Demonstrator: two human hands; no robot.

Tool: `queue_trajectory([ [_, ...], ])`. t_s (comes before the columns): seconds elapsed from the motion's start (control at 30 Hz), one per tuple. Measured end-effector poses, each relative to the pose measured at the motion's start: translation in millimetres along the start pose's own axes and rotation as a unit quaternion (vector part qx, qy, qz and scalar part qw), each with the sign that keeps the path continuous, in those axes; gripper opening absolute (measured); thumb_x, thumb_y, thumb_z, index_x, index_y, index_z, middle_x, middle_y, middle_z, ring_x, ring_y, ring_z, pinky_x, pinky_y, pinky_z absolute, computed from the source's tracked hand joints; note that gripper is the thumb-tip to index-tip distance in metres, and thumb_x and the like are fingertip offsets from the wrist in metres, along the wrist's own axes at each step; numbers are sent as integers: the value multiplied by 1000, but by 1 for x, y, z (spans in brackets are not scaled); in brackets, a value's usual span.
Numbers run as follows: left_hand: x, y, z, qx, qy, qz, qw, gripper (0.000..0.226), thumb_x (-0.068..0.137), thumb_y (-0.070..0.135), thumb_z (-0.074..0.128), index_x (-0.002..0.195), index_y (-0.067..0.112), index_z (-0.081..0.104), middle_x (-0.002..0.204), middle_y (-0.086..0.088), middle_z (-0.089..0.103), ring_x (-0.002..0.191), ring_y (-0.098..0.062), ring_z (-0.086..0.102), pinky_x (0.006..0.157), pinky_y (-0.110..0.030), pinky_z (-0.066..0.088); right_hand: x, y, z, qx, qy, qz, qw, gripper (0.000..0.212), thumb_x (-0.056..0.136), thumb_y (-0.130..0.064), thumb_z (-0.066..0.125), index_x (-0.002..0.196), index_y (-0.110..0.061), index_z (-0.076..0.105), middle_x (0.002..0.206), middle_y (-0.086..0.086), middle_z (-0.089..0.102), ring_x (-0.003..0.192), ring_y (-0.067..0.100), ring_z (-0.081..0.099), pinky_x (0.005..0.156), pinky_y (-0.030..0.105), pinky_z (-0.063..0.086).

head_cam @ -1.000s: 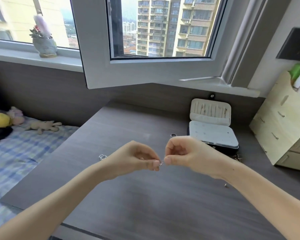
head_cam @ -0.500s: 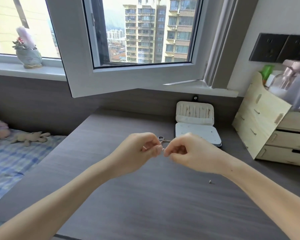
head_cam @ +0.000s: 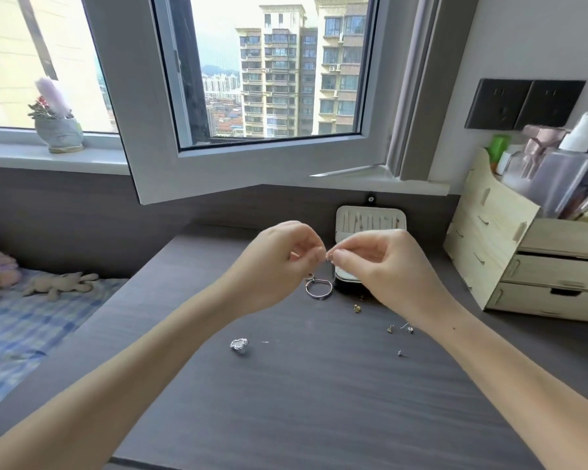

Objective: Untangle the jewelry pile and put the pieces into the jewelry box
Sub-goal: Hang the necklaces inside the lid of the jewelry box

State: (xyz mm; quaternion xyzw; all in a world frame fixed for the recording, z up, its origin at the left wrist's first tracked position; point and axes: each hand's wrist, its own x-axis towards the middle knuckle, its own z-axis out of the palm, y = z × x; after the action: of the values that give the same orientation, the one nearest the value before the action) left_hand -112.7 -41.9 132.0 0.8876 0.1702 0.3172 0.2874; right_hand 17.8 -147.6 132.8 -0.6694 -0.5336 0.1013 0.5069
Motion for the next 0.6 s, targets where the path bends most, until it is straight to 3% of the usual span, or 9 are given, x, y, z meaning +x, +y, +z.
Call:
queue_trajectory([
  [0.07, 4, 9, -4, -120, -22, -61, 991, 18, 96, 10, 50, 80, 15, 57, 75, 5, 59, 73, -12, 56, 75, -27, 50, 5, -8, -3, 143, -26, 58, 988, 15, 85, -3, 57, 78, 0, 70, 80, 11, 73, 80, 20, 69, 81, 29, 56],
  [0.13, 8, 17, -7, -216, -35, -91, 972, 20, 98, 8, 45, 80, 11, 54, 70, 0, 55, 67, -15, 52, 71, -32, 50, 11, -16, -7, 263, -74, 125, 954, 19, 88, -1, 49, 75, 2, 63, 75, 16, 69, 70, 26, 64, 73, 32, 57],
  [0.2, 13, 21, -9, -230, -34, -83, 969, 20, 98, 7, 45, 80, 9, 53, 66, -3, 49, 61, -14, 46, 66, -33, 45, 15, -21, -10, 316, -119, 168, 926, 23, 89, -4, 45, 69, -4, 57, 61, 10, 59, 57, 22, 52, 61, 31, 52],
  [0.33, 27, 27, -11, -266, -43, -67, 961, 18, 97, 8, 48, 80, 8, 54, 67, -3, 51, 58, -11, 43, 56, -23, 41, 22, -23, -25, 226, -202, 126, 945, 35, 89, -15, 58, 54, -15, 60, 52, 1, 32, 48, 15, 29, 49, 25, 29],
  [0.4, 35, 29, -12, -286, -62, -60, 954, 16, 96, 8, 49, 81, 7, 55, 68, 0, 54, 60, -10, 47, 57, -21, 43, 27, -27, -36, 174, -222, 94, 955, 24, 83, -25, 64, 61, -14, 67, 50, -2, 27, 48, 14, 24, 50, 26, 24],
  [0.5, 50, 31, -12, -345, -79, -47, 934, 12, 94, 7, 49, 84, 7, 55, 67, -1, 55, 61, -11, 51, 60, -23, 47, 41, -32, -55, 99, -189, 54, 976, 31, 87, -26, 62, 87, 4, 68, 48, -3, 33, 48, 12, 29, 50, 26, 30],
  [0.6, 70, 31, -11, -405, -78, -38, 910, 8, 93, 6, 49, 89, 7, 56, 70, -2, 61, 67, -14, 58, 68, -27, 53, 60, -41, -75, 21, -129, 13, 991, 30, 90, -31, 60, 87, -3, 70, 51, -1, 45, 51, 13, 40, 54, 21, 42],
])
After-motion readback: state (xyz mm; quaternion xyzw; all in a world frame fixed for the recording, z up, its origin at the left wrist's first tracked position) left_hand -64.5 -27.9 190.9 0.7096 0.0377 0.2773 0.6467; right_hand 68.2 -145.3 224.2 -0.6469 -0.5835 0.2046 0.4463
